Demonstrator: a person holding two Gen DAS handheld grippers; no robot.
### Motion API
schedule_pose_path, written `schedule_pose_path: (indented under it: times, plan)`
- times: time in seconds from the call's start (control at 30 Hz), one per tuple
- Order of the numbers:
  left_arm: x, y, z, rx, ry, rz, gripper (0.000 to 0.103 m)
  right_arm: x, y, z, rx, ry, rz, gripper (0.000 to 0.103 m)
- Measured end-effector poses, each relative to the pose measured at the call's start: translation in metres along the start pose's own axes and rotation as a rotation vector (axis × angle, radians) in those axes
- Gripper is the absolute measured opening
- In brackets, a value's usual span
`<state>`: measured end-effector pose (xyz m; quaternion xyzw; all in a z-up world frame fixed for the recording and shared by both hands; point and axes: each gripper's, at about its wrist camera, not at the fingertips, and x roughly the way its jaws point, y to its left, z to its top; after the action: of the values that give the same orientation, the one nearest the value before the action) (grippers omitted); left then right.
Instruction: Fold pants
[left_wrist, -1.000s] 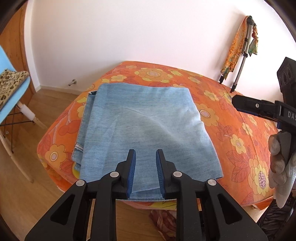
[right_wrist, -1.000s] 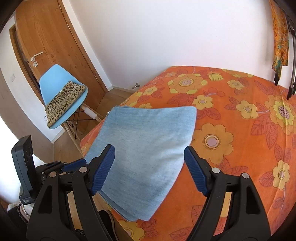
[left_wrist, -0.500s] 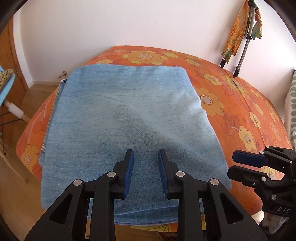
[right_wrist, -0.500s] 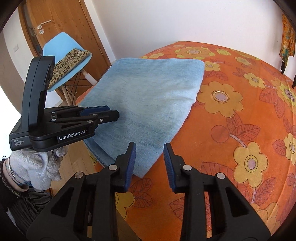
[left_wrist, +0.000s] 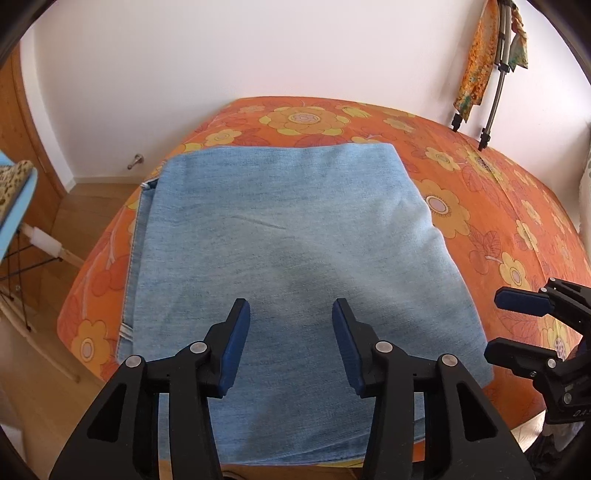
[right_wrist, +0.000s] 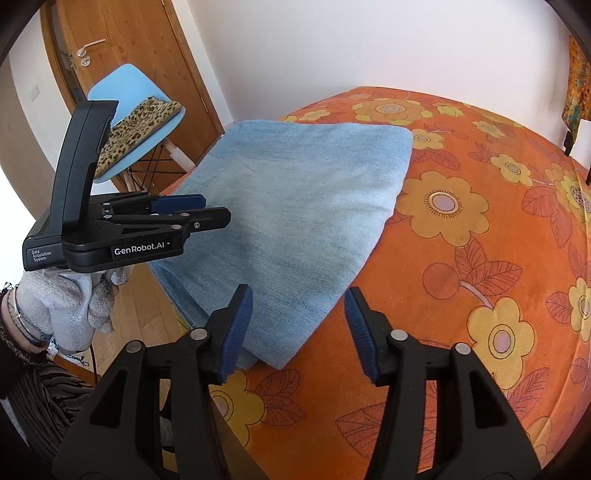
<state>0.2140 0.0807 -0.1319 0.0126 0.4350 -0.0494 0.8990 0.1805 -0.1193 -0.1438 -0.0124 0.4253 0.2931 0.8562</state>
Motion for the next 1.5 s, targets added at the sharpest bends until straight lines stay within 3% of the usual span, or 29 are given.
schedule_pose_path:
  times: [0.13,0.27,0.43,0.63,0.73,1.13,1.4,1.5]
  plan:
    - [0.003,0.016,0.009,0.0,-0.001,0.012,0.049,0.0,-0.01,0.007,0.027,-0.036,-0.029,0.068]
    - [0.002,0.036,0.013,-0.02,-0.004,-0.006,0.063,0.0,-0.019,0.021,0.033,-0.089,-0.056,0.081]
    - [0.0,0.082,0.016,-0.156,0.014,-0.12,0.071,0.008,-0.033,0.04,0.094,-0.097,-0.022,0.088]
    - [0.006,0.137,0.017,-0.367,0.044,-0.252,0.073,0.031,-0.053,0.047,0.175,-0.024,0.012,0.088]
    - [0.014,0.151,0.014,-0.425,0.062,-0.293,0.073,0.042,-0.061,0.048,0.221,0.012,0.06,0.088]
    - [0.042,0.151,0.012,-0.426,0.129,-0.345,0.073,0.062,-0.077,0.053,0.303,0.058,0.111,0.084]
    - [0.047,0.148,0.015,-0.425,0.117,-0.368,0.073,0.068,-0.075,0.057,0.302,0.055,0.138,0.07]
    - [0.05,0.146,0.015,-0.428,0.125,-0.413,0.073,0.07,-0.073,0.058,0.3,0.053,0.143,0.066]
